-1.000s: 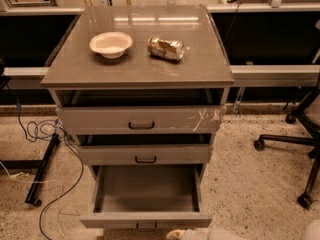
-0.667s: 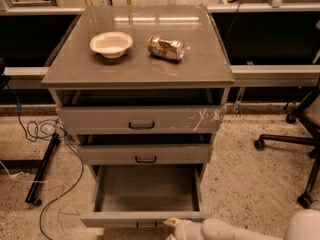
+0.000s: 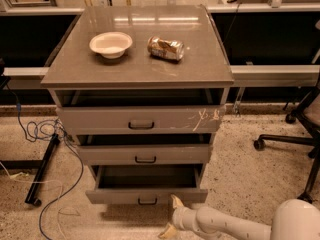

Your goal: Close bottom drawer

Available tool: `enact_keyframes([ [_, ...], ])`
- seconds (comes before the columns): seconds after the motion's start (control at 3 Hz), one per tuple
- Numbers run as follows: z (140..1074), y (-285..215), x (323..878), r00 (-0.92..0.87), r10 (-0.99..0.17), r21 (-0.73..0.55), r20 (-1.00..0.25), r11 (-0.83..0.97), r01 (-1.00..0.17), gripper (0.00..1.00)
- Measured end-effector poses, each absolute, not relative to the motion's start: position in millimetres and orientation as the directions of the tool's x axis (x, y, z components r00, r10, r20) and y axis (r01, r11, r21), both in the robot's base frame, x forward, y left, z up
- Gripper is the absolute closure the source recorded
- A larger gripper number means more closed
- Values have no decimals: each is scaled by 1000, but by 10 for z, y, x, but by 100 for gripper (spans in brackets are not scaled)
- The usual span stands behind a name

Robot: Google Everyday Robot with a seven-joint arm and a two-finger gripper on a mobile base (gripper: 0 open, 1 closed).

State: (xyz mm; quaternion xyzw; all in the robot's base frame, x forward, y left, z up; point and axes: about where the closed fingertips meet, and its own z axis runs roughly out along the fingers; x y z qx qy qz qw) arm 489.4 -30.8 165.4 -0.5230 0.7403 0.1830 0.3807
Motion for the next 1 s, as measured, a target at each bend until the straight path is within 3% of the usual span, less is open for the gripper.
enact_keyframes([
  [0.33,1655,-307,4921,-161,-636,-131,-754,387,-913,11],
  [1.0,1646,-287,4971,-157,-637,-136,-754,387,-912,60],
])
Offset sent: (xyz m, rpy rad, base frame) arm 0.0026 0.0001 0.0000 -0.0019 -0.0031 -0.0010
